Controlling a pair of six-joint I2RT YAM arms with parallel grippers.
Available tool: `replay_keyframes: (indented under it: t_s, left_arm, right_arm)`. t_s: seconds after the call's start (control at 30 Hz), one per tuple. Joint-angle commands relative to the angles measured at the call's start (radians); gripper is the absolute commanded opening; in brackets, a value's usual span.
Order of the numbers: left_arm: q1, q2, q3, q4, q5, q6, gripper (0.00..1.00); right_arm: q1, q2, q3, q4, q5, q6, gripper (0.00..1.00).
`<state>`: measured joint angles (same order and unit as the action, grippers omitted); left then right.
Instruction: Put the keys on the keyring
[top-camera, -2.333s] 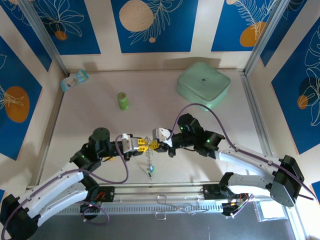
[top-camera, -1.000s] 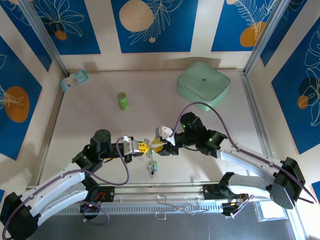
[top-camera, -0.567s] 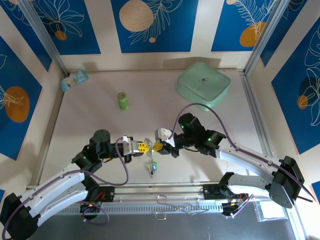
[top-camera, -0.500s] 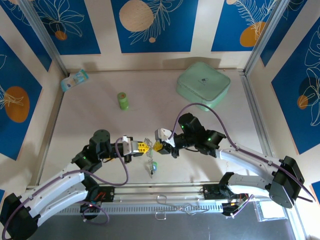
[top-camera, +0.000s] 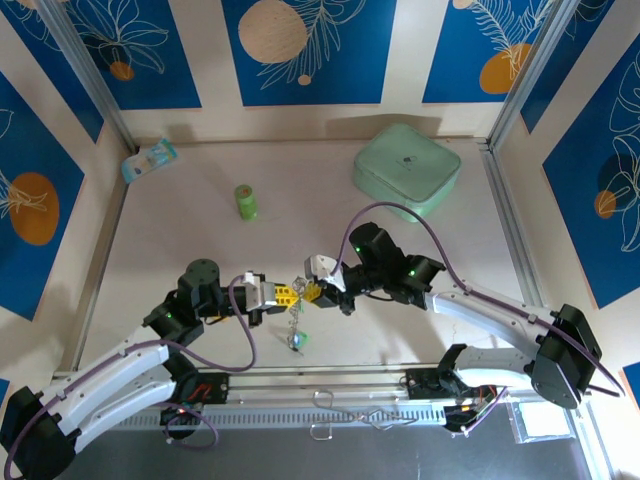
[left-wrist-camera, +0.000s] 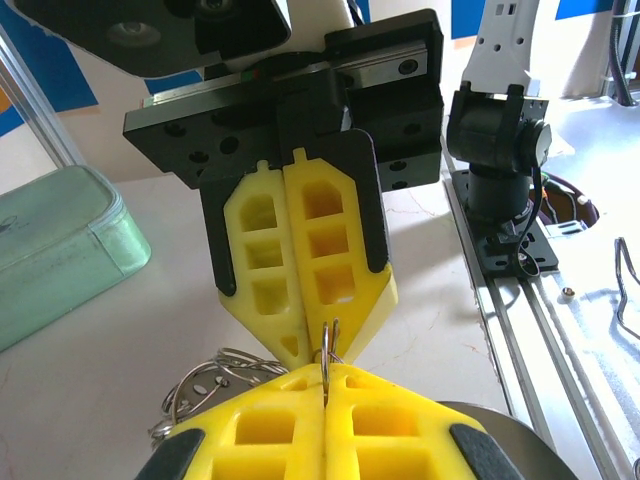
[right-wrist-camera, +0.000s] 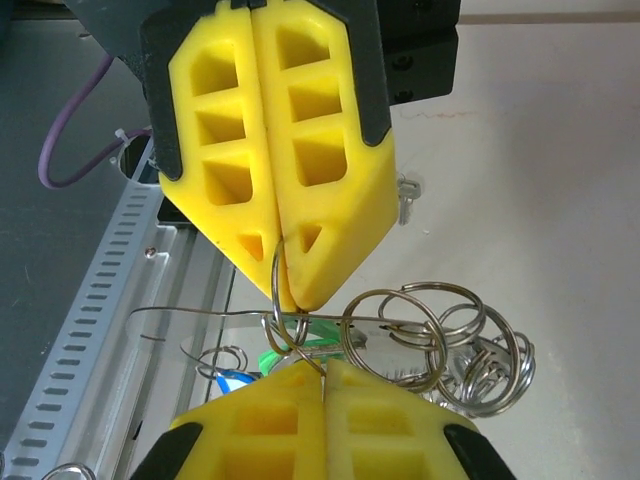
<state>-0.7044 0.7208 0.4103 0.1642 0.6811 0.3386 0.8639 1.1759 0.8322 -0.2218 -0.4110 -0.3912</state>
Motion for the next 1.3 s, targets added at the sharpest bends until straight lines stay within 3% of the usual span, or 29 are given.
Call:
replay_keyframes:
  t_s: [0.0, 0.1, 0.3, 0.67, 1.03, 1.27]
  left_arm:
    - [-0.003, -0.021, 0.004, 0.06, 0.032, 0.009, 0.0]
    - [-0.004, -0.017, -0.001, 0.064, 0.034, 0.008, 0.0]
    - [-0.004, -0.014, -0.021, 0.084, 0.031, 0.0, 0.0]
    - [-0.004, -0.006, -0.03, 0.106, 0.028, -0.002, 0.0]
    - [-0.004, -0.005, -0.034, 0.135, 0.04, -0.022, 0.0]
    - [-0.004, -0.002, -0.036, 0.15, 0.048, -0.034, 0.0]
  right_arm:
    - [0.003, -0.041, -0.007, -0.004, -0.009, -0.002, 0.19]
    - [0.001, -0.079, -0.029, -0.003, -0.017, -0.01, 0.3]
    - [0.001, -0.131, -0.092, 0.114, -0.034, 0.019, 0.34]
    - [0.001, -0.183, -0.245, 0.401, -0.055, 0.066, 0.36]
    - [0.02, -0.148, -0.23, 0.431, -0.014, 0.061, 0.37]
    - [0.036, -0.12, -0.21, 0.455, -0.023, 0.081, 0.29]
